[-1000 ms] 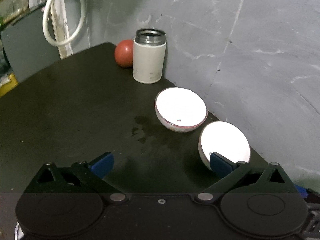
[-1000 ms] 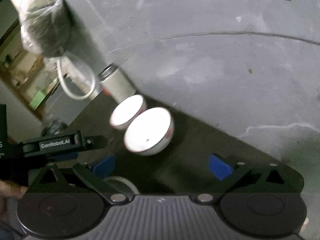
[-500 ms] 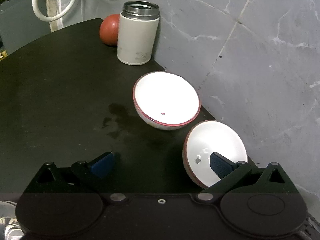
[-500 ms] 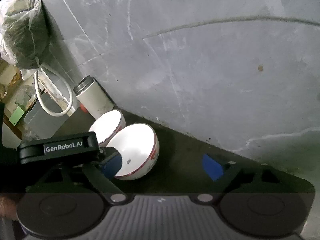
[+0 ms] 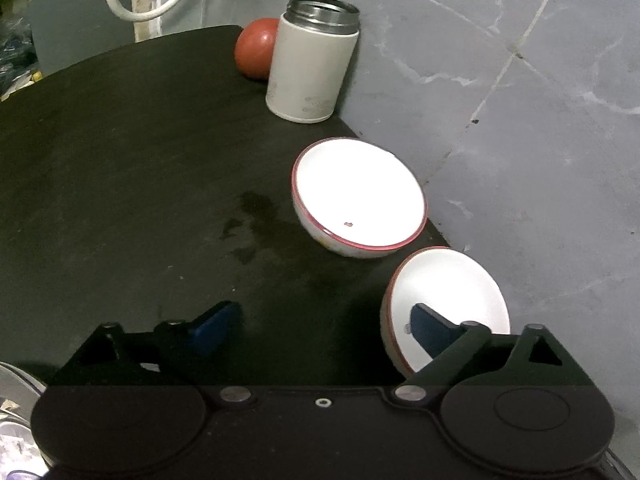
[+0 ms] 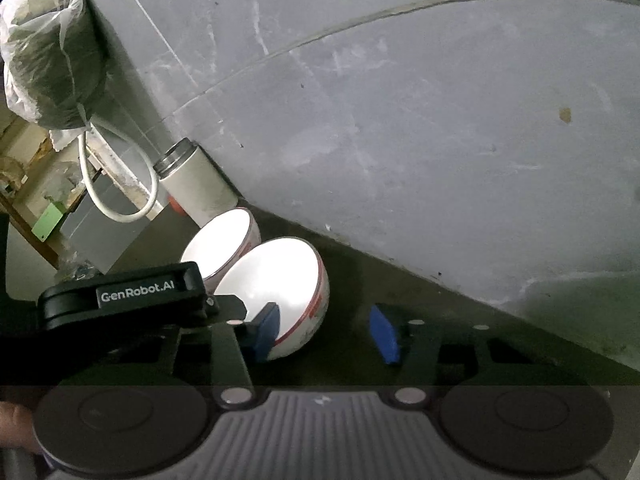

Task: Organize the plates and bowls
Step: 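Move both tools to the red-rimmed white bowl and close on its rim, then carry the white bowl with both tools and lower it into the steel bowl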

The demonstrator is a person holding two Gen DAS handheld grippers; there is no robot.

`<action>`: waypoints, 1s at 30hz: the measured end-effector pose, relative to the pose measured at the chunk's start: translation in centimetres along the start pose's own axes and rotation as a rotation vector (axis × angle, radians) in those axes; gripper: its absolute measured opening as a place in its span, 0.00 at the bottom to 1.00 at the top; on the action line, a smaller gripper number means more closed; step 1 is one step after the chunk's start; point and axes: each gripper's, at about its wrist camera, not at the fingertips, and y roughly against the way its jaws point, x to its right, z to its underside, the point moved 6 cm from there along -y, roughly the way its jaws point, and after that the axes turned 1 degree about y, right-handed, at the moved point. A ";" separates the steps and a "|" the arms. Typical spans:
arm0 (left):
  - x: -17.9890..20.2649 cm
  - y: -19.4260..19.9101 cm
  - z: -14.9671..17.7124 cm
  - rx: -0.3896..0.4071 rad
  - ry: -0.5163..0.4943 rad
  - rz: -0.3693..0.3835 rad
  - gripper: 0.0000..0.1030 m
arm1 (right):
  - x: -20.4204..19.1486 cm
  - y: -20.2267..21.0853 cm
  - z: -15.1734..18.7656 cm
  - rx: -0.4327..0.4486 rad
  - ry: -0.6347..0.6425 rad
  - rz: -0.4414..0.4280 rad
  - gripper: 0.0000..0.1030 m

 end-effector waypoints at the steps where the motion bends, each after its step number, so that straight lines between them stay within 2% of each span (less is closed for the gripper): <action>1: 0.1 0.0 0.0 0.003 -0.003 0.002 0.85 | -0.1 0.0 0.0 0.001 0.011 -0.002 0.49; 6: 0.9 0.1 0.1 0.015 -0.028 0.033 0.64 | -0.7 -0.6 -0.1 -0.019 0.036 -0.006 0.48; 8: 1.2 0.1 0.1 0.015 -0.051 0.036 0.49 | -1.0 -0.8 -0.2 -0.024 0.059 0.002 0.48; 10: 1.5 0.0 0.0 0.011 -0.073 0.039 0.43 | -1.1 -1.0 -0.3 -0.028 0.068 0.002 0.46; 14: 1.8 -0.2 -0.1 -0.007 -0.063 0.074 0.31 | -1.2 -1.3 -0.5 -0.032 0.072 -0.010 0.35; 15: 1.9 -0.2 -0.1 -0.009 -0.062 0.084 0.28 | -1.3 -1.3 -0.6 -0.035 0.076 -0.016 0.33; 17: 2.1 -0.2 -0.1 -0.011 -0.061 0.108 0.16 | -1.5 -1.4 -0.6 -0.045 0.085 -0.022 0.29; 19: 2.5 -0.2 0.0 -0.010 -0.064 0.115 0.10 | -1.7 -1.5 -0.7 -0.059 0.101 -0.024 0.28; 25: 2.8 0.5 0.6 -0.002 -0.109 0.107 0.07 | -1.8 -0.9 -0.8 -0.086 0.134 -0.035 0.23; 30: 2.6 2.5 0.9 0.026 -0.121 0.114 0.06 | -2.5 1.0 -0.8 -0.080 0.178 -0.053 0.23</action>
